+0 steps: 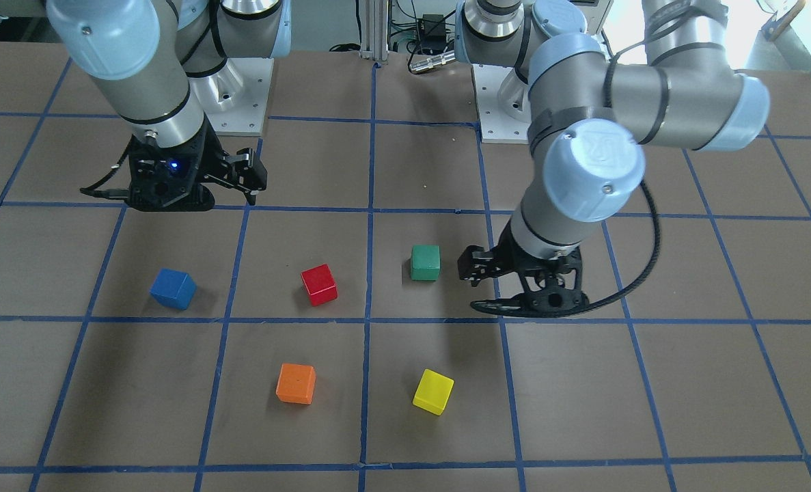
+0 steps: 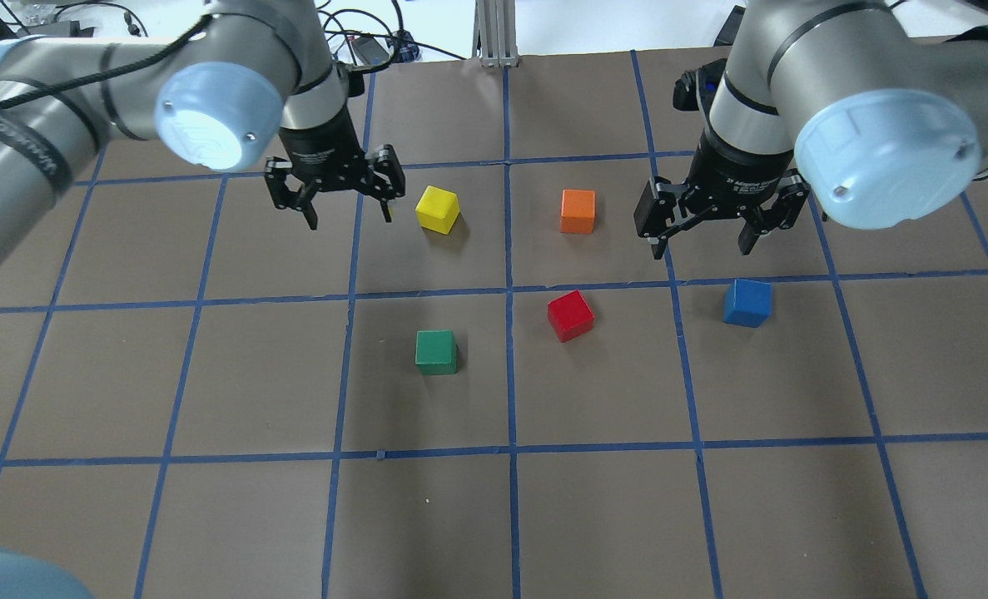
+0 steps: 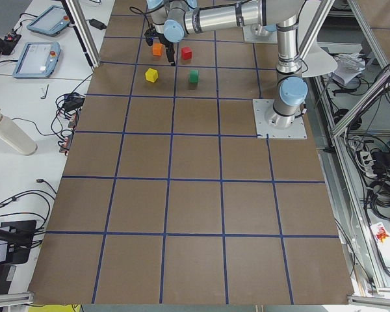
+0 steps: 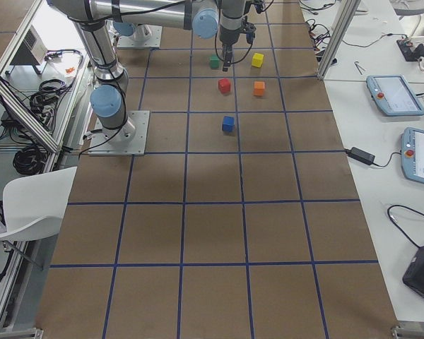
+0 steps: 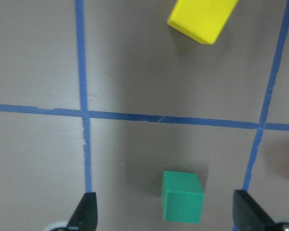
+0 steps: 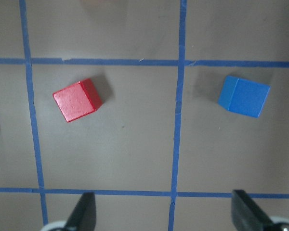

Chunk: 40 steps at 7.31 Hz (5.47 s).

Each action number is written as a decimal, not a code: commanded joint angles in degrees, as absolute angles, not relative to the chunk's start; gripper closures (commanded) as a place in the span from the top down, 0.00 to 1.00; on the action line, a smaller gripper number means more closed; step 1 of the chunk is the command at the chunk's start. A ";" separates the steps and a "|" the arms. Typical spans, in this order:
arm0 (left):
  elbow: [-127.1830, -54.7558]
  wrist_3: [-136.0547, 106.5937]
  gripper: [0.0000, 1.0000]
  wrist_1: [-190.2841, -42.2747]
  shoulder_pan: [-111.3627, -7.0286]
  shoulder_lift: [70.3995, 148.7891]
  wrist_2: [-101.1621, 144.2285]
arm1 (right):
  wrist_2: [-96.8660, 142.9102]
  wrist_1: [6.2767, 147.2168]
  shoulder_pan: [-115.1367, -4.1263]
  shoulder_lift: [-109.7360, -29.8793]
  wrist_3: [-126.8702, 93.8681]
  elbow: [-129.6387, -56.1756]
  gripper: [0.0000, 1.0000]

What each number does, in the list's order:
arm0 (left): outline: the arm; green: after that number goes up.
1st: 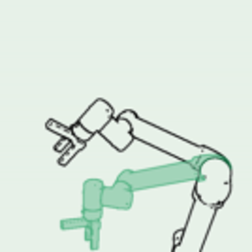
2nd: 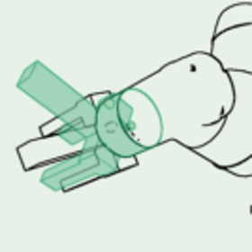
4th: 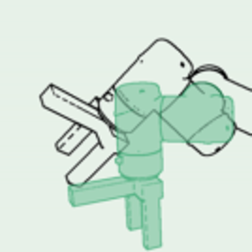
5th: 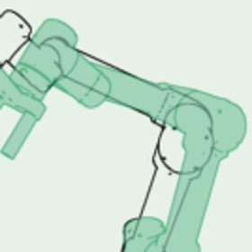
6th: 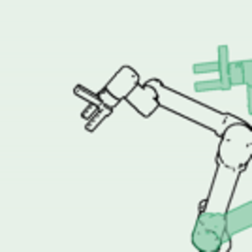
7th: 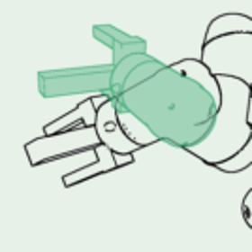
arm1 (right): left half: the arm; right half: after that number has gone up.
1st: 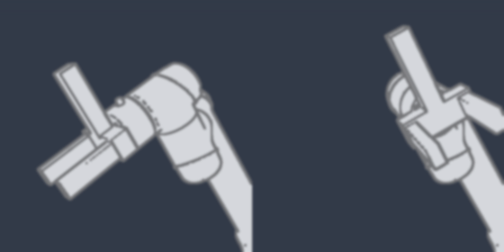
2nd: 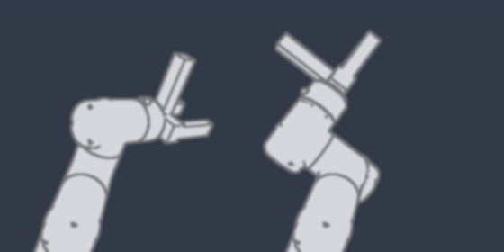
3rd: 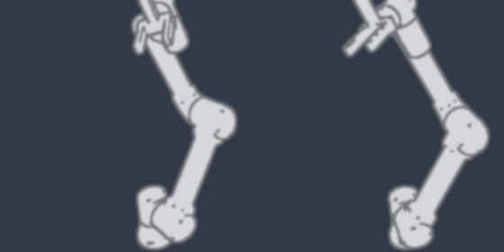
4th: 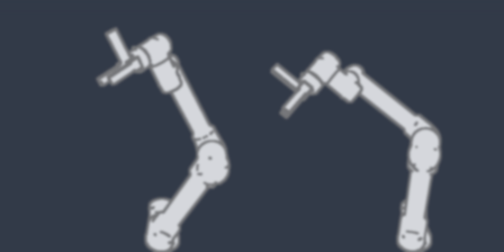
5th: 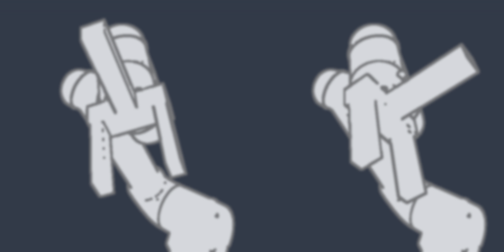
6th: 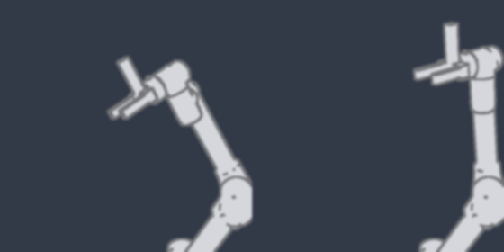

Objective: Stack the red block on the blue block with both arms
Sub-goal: 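Lower the right gripper onto the red cube and grasp it, then carry the red cube with the right gripper over the blue cube, then lower the red cube onto the blue cube with the right gripper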

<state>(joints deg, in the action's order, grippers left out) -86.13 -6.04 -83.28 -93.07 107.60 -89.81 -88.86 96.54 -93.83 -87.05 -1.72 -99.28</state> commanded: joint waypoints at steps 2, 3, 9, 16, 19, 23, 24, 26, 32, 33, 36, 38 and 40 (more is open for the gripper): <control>-87.53 1.31 1.00 -83.58 -89.21 101.88 -89.91 | -88.86 113.75 -96.67 -85.96 -2.46 -111.49 1.00; -88.50 1.49 1.00 -83.58 -89.38 100.73 -89.91 | -88.86 117.99 -96.77 -85.00 -2.37 -113.10 1.00; -88.41 0.88 1.00 -83.85 -90.79 101.25 -90.18 | -89.99 129.90 -105.01 -72.79 -4.31 -113.12 1.00; -87.63 0.88 1.00 -83.15 -90.70 101.69 -90.18 | -90.88 132.81 -105.73 -69.87 -5.71 -110.66 0.11; -87.97 1.23 1.00 -83.06 -90.62 101.78 -90.18 | -91.23 125.12 -99.80 -78.01 -4.93 -110.39 0.00; -88.07 1.14 1.00 -83.06 -90.62 101.87 -90.18 | -92.01 118.64 -81.94 -84.37 -4.49 -114.32 0.01; -88.07 1.14 1.00 -83.06 -90.62 101.87 -90.18 | -92.20 118.91 -79.91 -84.38 -2.13 -115.04 0.01; -88.24 1.23 1.00 -83.06 -90.62 101.78 -90.26 | -91.76 119.26 -77.79 -83.76 0.70 -115.05 0.01; -87.63 1.58 1.00 -83.06 -90.62 101.78 -90.44 | -91.58 119.53 -77.87 -80.16 0.00 -112.41 0.01; -87.63 1.67 1.00 -83.14 -90.62 101.78 -90.44 | -91.15 119.71 -77.96 -79.72 -0.61 -112.50 0.01; -87.63 1.58 1.00 -83.14 -90.62 101.78 -90.26 | -91.14 120.41 -77.96 -79.45 -0.97 -112.41 0.01; -87.45 1.67 1.00 -83.06 -90.62 101.78 -90.18 | -91.23 120.32 -78.13 -79.45 -0.88 -112.41 0.01; -87.54 1.67 1.00 -83.14 -90.62 101.78 -90.18 | -91.14 120.41 -78.13 -79.45 -0.79 -112.41 0.02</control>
<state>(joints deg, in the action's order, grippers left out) -87.52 1.66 -83.12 -90.62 101.81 -90.19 -91.17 120.35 -78.11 -79.45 -0.87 -112.44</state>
